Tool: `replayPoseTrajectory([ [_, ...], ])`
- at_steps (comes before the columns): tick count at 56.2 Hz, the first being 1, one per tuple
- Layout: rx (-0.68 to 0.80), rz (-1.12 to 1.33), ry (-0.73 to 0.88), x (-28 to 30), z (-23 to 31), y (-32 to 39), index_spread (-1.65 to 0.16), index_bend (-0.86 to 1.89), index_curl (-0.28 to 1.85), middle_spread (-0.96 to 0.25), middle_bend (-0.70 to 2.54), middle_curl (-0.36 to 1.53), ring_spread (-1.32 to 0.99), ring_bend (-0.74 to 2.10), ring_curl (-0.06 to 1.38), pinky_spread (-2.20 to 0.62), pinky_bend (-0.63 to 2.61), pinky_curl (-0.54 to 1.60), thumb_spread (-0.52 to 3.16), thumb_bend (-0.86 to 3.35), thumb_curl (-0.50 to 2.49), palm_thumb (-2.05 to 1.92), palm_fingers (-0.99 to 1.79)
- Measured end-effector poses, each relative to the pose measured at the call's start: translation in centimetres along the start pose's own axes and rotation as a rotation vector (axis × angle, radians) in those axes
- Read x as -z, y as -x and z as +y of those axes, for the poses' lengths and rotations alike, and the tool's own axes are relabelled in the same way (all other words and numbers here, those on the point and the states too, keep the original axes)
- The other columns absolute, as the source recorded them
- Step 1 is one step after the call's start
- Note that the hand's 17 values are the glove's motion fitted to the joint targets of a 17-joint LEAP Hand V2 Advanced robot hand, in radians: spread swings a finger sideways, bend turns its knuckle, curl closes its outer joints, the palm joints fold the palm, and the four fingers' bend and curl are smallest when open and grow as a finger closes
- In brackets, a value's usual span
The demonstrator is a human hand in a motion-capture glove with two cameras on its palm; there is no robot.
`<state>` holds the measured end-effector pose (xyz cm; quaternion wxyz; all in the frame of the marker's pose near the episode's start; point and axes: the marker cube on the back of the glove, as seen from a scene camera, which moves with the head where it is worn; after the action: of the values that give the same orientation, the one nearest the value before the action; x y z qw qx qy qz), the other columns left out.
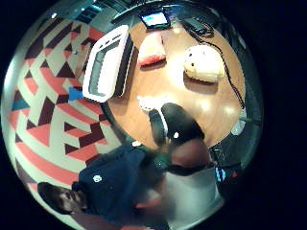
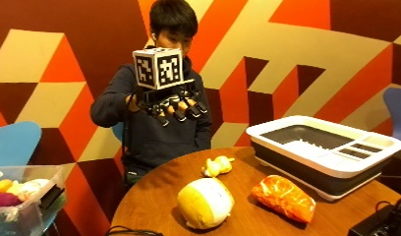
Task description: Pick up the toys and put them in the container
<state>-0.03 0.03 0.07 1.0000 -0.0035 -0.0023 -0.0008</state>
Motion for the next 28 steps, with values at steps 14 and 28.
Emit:
replayPoseTrajectory([
  [14, 0.009, 0.005, 0.020, -0.4, -1.1, -0.4, -0.21, 0.15, 0.14, 0.02, 0.17, 0.12, 0.00, 0.16, 0.03, 0.04, 0.67, 0.22, 1.14, 0.11, 0.11, 0.13, -0.14],
  [28, -0.002, 0.007, 0.065, -2.3, -5.3, -1.0, -0.23, 0.14, 0.20, 0.02, 0.16, 0.18, 0.00, 0.16, 0.07, 0.04, 0.68, 0.26, 1.34, 0.09, 0.17, 0.12, -0.16],
])
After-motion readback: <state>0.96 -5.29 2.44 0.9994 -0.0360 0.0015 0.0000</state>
